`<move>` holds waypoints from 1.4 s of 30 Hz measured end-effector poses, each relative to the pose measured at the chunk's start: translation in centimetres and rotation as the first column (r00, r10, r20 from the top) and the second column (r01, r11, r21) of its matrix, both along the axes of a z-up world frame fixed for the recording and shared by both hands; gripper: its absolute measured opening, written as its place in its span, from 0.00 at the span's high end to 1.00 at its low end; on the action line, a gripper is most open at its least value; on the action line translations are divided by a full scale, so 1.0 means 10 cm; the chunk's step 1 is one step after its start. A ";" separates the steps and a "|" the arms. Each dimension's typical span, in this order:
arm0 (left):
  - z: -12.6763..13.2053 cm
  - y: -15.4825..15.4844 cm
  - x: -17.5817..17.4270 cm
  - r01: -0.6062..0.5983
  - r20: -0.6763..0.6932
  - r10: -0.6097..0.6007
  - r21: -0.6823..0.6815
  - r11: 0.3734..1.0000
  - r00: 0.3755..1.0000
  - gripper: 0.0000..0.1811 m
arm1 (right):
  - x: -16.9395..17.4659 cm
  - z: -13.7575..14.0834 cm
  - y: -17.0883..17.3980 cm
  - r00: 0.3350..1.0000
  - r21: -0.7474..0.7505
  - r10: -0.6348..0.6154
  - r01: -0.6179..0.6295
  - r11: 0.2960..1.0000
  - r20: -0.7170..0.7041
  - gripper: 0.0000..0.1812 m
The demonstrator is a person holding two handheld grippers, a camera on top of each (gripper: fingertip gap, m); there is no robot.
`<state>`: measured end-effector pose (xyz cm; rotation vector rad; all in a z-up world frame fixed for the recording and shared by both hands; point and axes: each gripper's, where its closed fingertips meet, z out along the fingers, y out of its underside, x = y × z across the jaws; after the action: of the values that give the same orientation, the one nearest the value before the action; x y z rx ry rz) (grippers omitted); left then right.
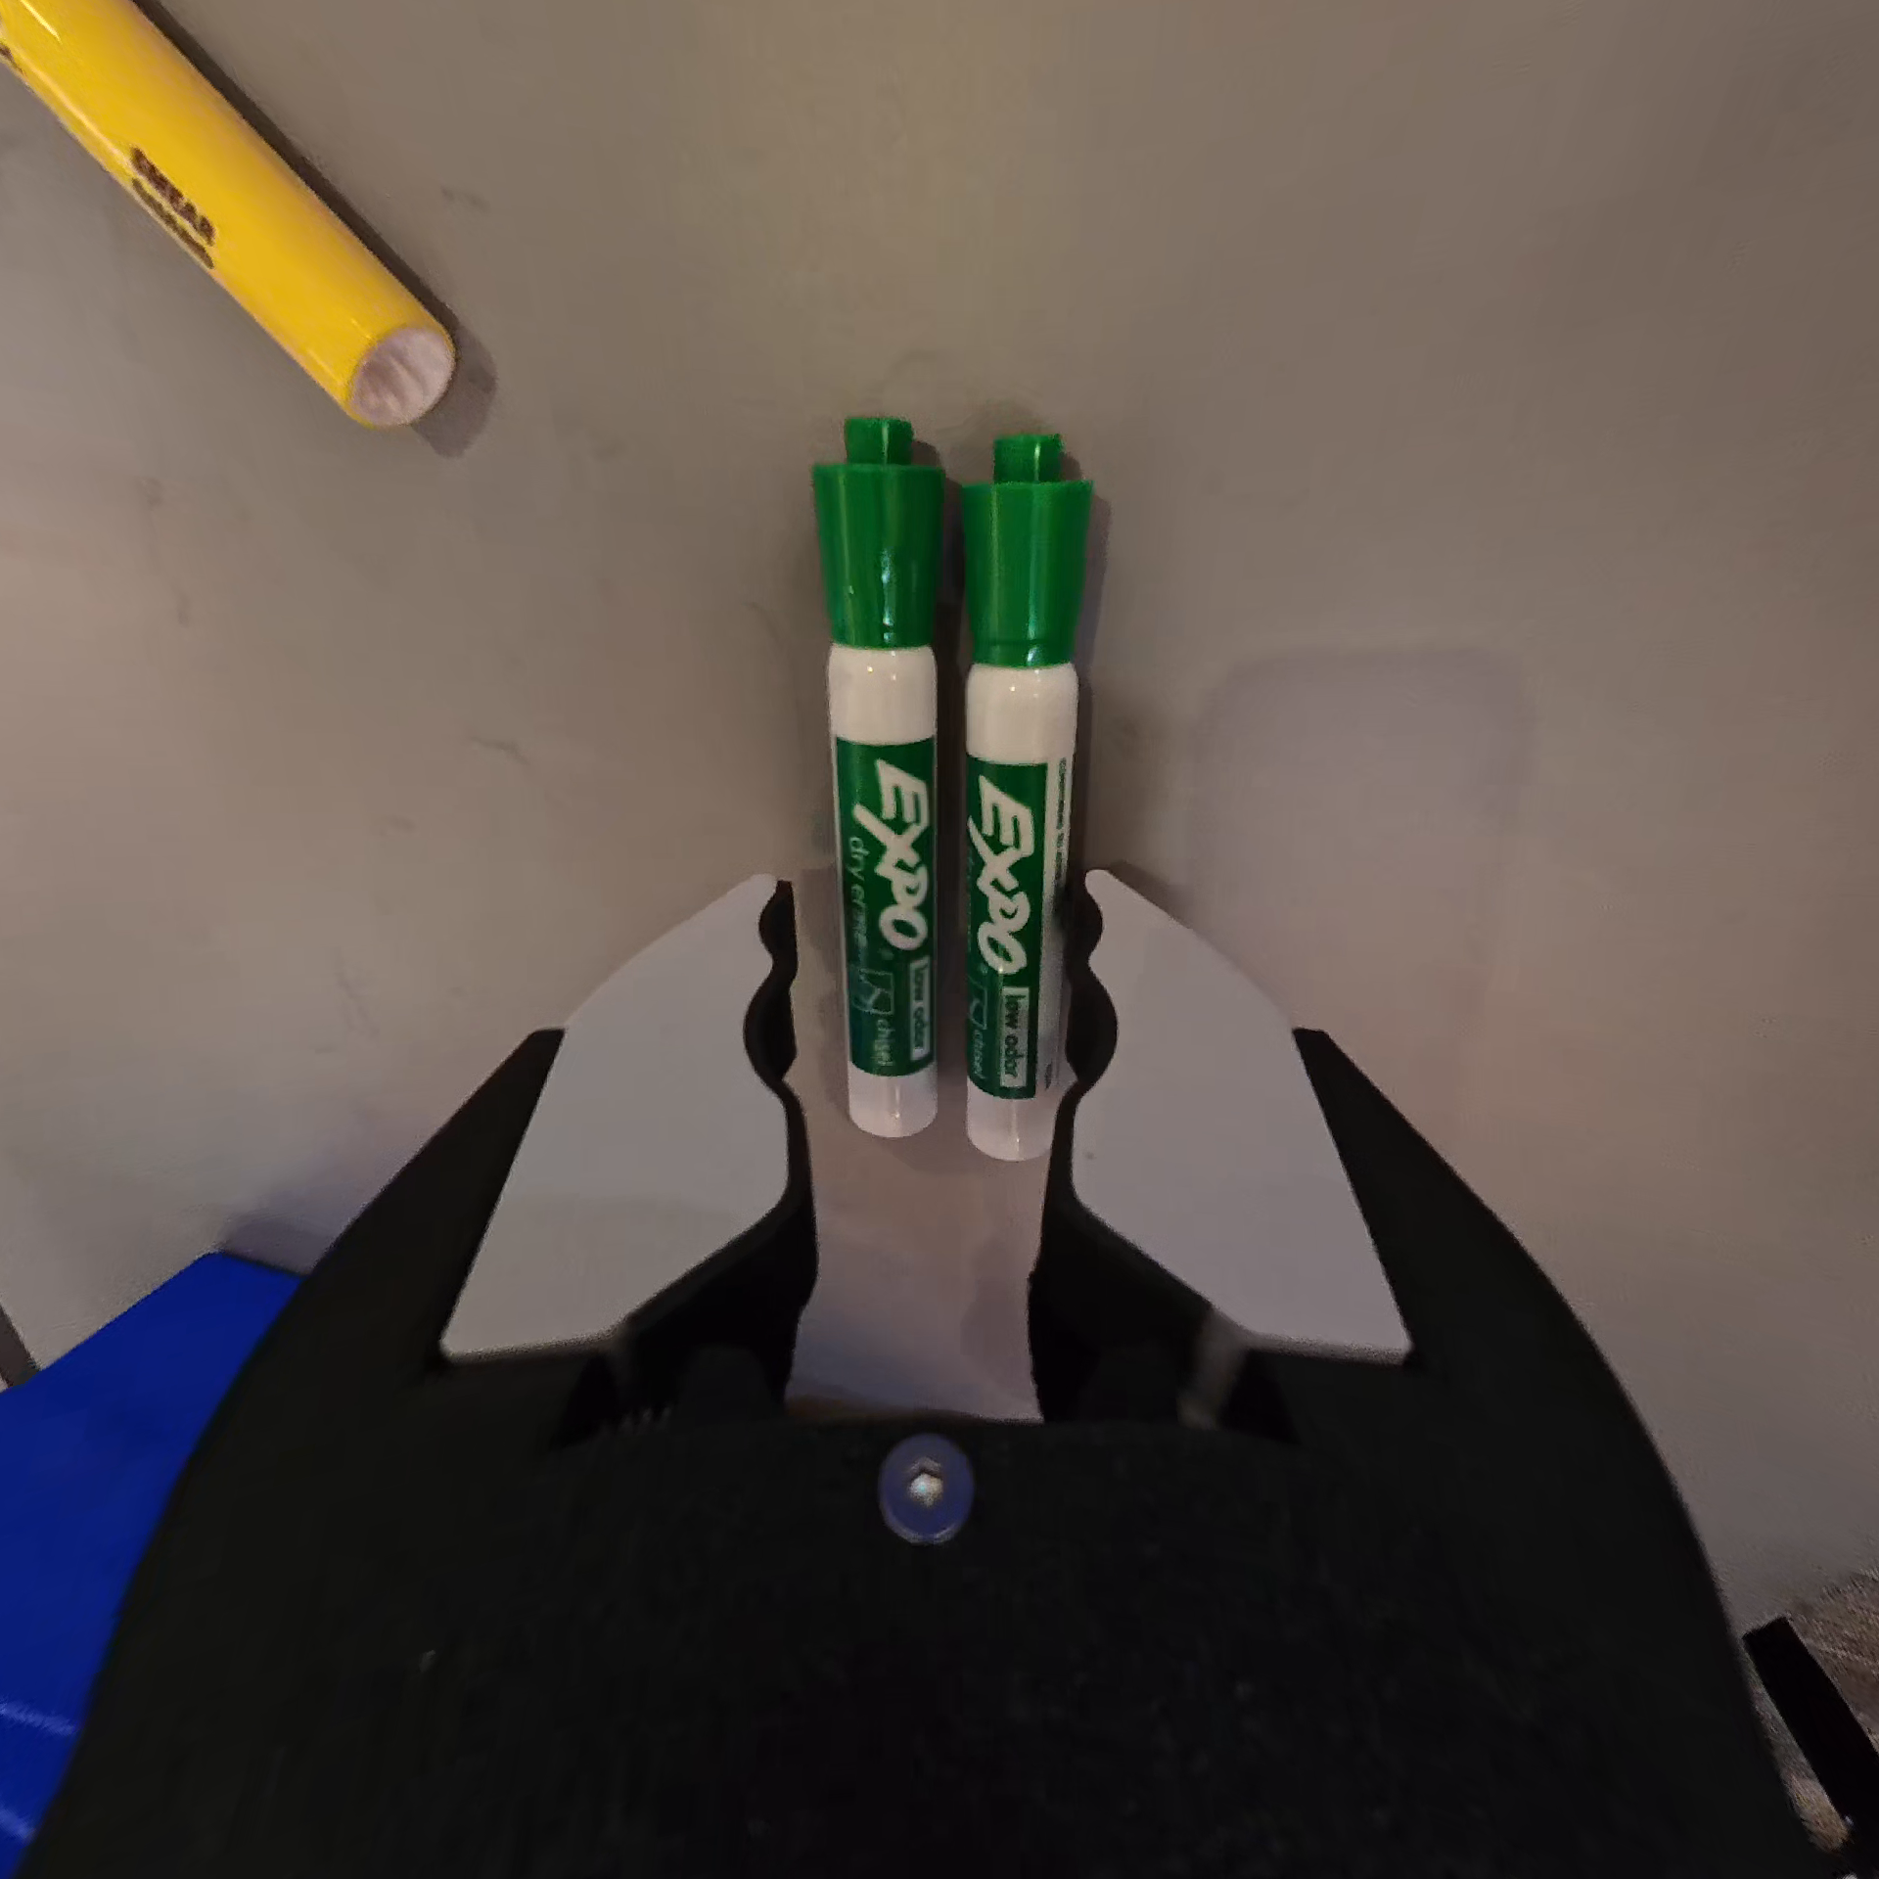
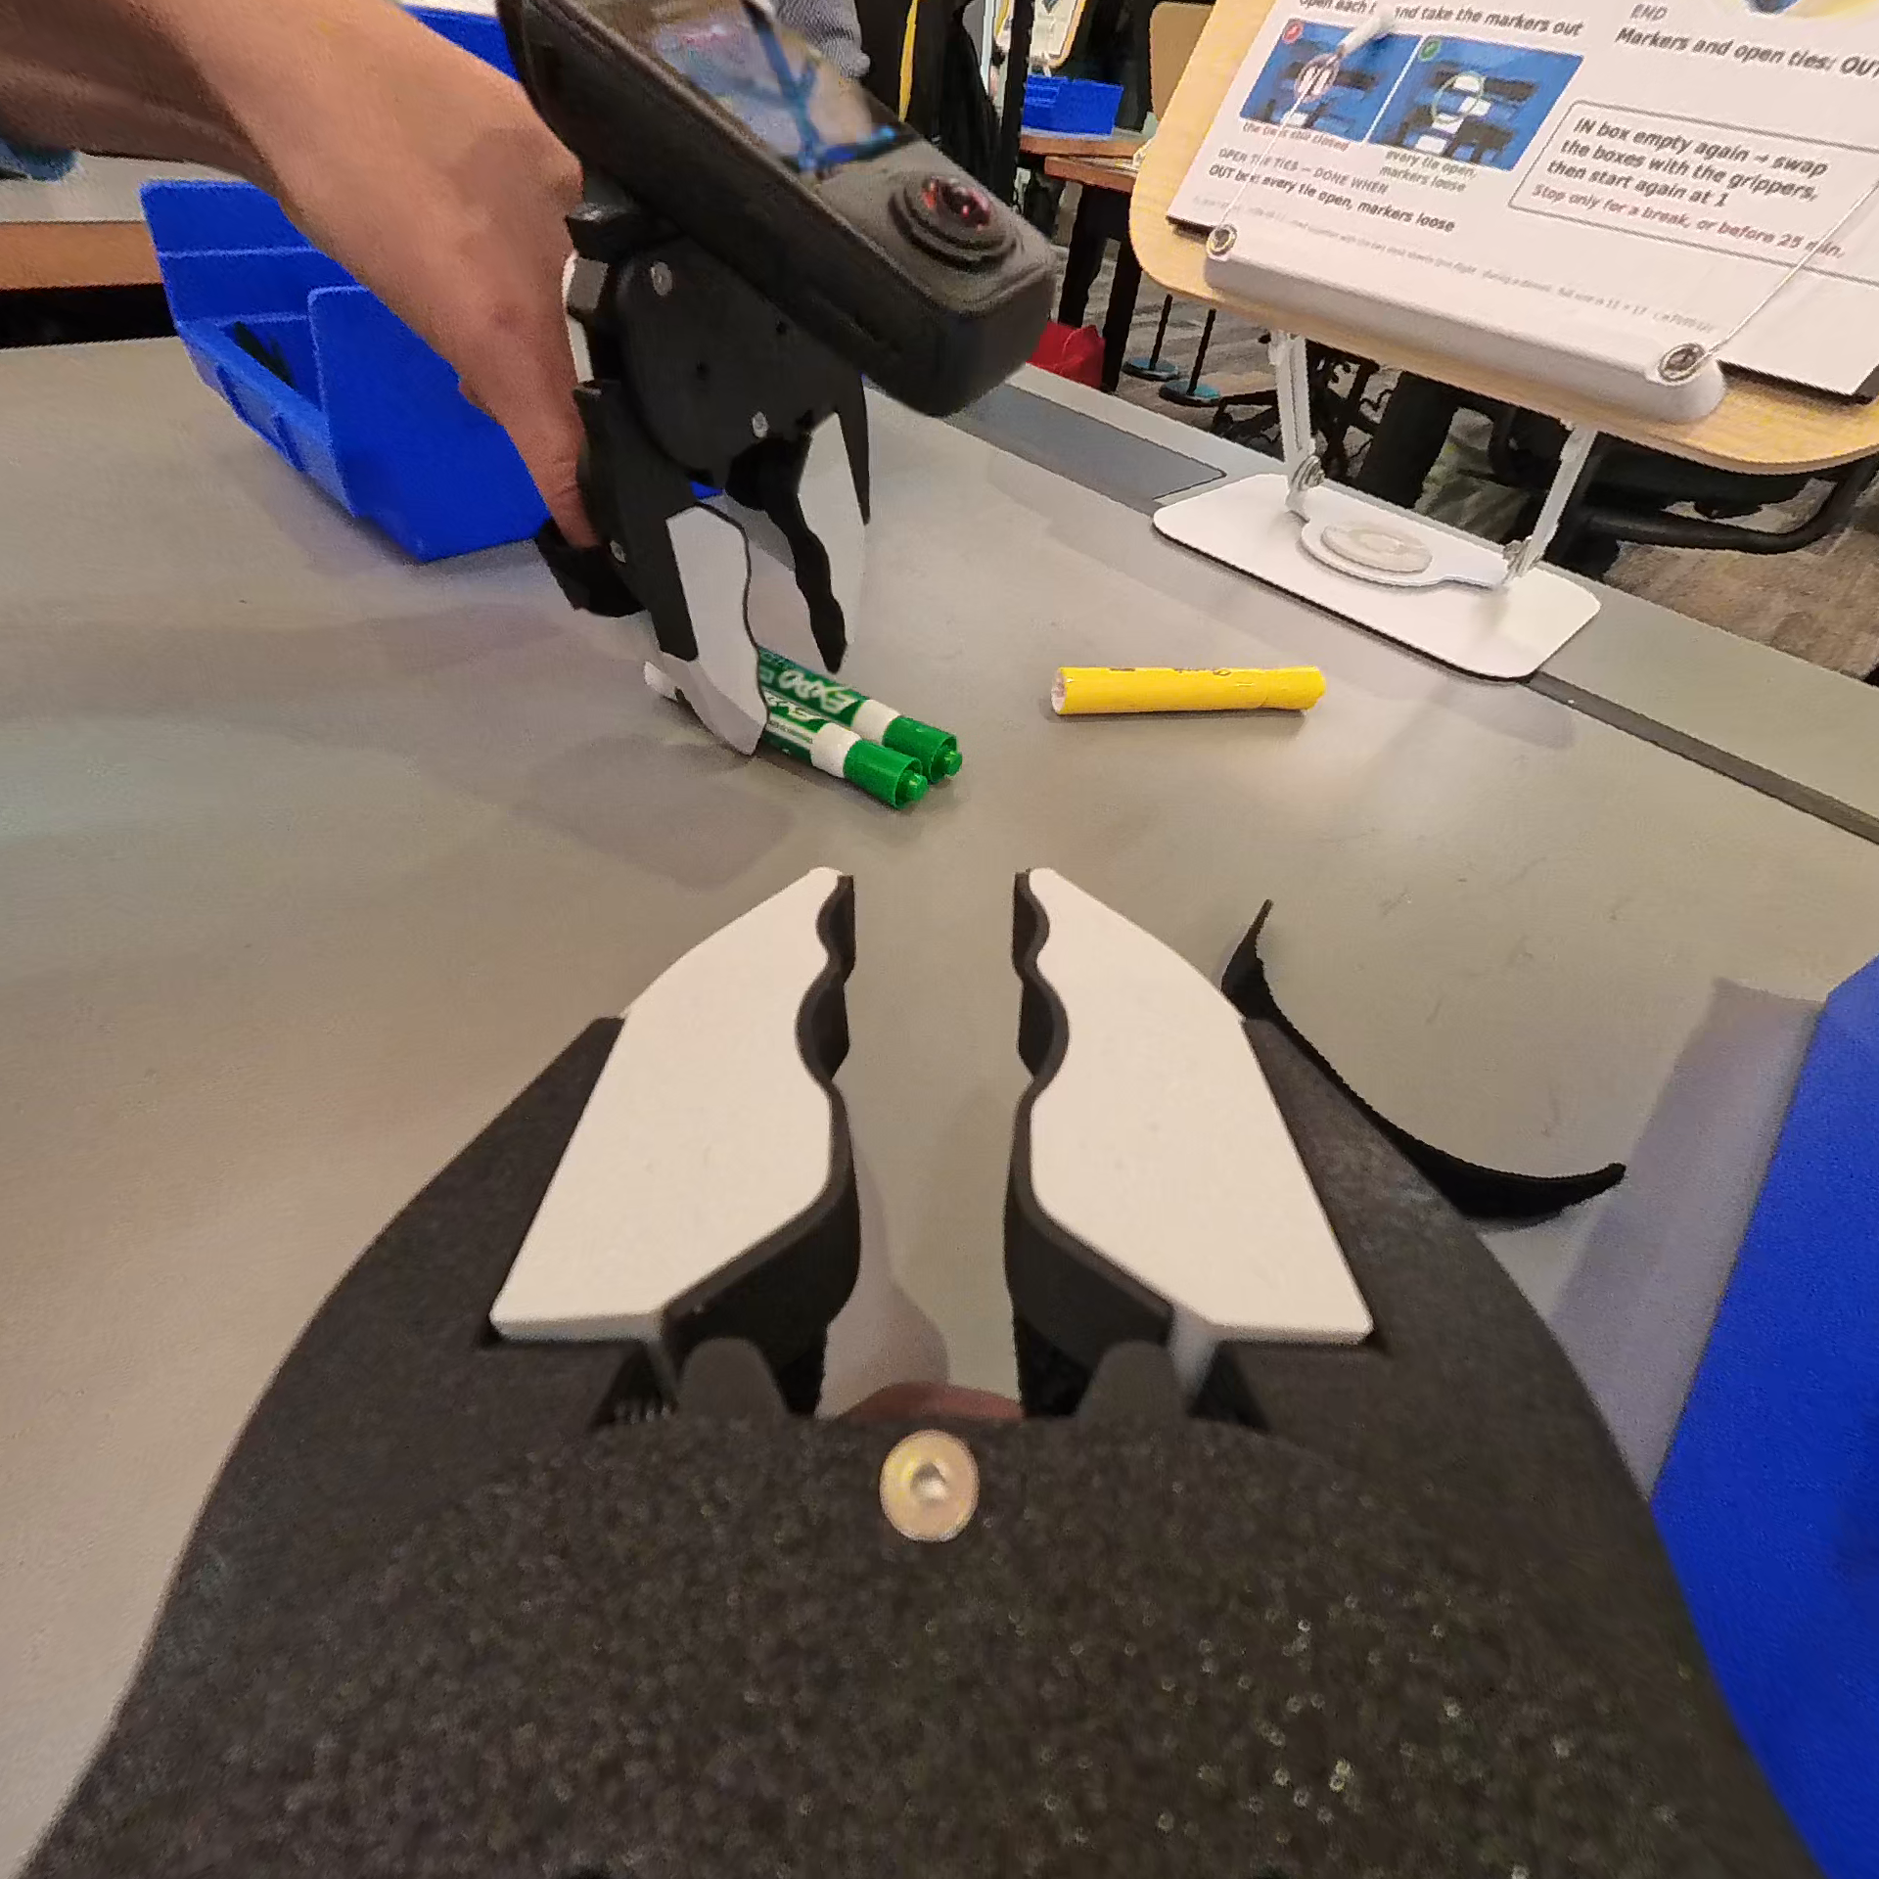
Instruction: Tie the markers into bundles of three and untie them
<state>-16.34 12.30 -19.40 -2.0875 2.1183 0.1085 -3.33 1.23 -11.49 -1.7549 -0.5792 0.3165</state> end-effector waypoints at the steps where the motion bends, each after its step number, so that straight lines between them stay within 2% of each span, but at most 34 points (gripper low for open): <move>1: 0.00 0.00 0.00 0.003 -0.003 -0.003 -0.011 1.000 1.000 0.73 | 0.00 0.00 0.00 1.000 -0.001 0.000 0.000 1.000 -0.002 0.84; 5: -0.02 -0.04 0.01 0.015 -0.012 -0.016 -0.065 0.998 1.000 0.79 | 0.00 -0.01 0.01 1.000 -0.004 0.002 -0.002 1.000 -0.003 0.84; 16: -0.03 -0.03 0.01 0.010 -0.014 -0.013 -0.182 0.983 1.000 0.79 | -0.03 -0.02 -0.01 1.000 -0.005 0.009 -0.009 1.000 0.005 0.84; 25: -0.04 -0.04 0.01 0.066 -0.027 -0.070 -0.153 0.986 0.997 0.79 | -0.01 -0.01 -0.01 1.000 -0.005 0.006 -0.006 1.000 -0.006 0.84; 34: -0.01 -0.04 0.02 0.048 0.068 -0.039 -0.144 0.988 0.997 0.80 | -0.02 -0.02 0.00 1.000 -0.006 0.007 -0.007 1.000 -0.003 0.84; 42: -0.04 -0.07 -0.02 0.046 0.061 -0.035 -0.175 0.983 0.998 0.79 | -0.03 -0.03 0.00 1.000 -0.009 0.008 -0.008 1.000 0.004 0.84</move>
<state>-16.53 11.62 -19.84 -2.1115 2.2074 -0.1485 -3.60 1.21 -11.77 -1.7621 -0.5887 0.3222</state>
